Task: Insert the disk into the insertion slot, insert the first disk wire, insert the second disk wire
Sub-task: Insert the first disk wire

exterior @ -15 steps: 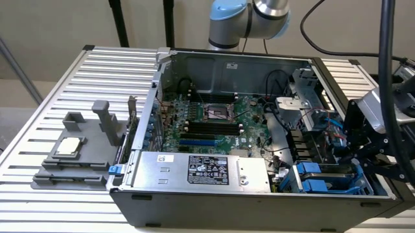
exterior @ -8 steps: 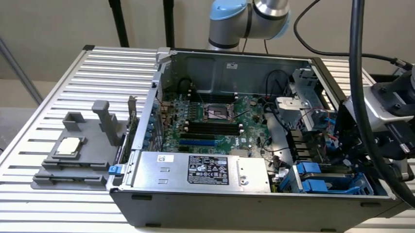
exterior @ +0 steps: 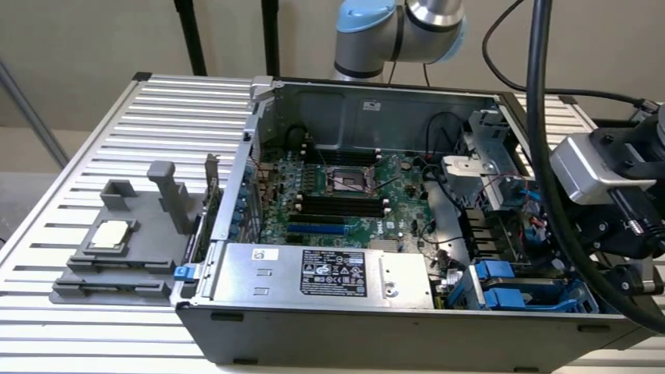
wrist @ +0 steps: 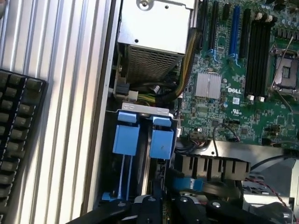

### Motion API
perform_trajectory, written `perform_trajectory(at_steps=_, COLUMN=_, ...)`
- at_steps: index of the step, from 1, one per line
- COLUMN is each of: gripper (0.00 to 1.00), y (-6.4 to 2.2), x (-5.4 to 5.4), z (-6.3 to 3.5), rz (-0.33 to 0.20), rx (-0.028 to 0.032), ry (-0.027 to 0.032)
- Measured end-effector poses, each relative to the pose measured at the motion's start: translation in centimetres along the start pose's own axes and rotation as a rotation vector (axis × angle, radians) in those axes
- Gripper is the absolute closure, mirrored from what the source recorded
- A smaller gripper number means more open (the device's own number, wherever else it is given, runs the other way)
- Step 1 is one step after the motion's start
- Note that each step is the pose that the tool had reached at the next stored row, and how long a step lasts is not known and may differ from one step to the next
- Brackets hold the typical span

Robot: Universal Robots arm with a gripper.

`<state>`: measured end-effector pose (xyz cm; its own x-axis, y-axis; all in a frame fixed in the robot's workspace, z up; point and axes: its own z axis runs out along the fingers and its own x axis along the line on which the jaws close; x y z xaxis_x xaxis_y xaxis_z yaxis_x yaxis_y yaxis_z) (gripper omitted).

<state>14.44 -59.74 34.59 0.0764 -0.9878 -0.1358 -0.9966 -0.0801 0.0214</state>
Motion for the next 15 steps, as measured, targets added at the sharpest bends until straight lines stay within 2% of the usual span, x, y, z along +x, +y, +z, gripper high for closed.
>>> perform_trajectory(at_steps=5, gripper=0.83, y=0.00, x=0.01, z=0.04, rz=0.056, rx=0.0065, ry=0.0127)
perform_trajectory(at_steps=8, gripper=0.83, y=0.00, x=0.02, z=0.12, rz=0.066, rx=0.0075, ry=0.0194)
perform_trajectory(at_steps=15, gripper=0.83, y=-0.01, x=-0.04, z=0.25, rz=0.067, rx=0.0075, ry=0.0206)
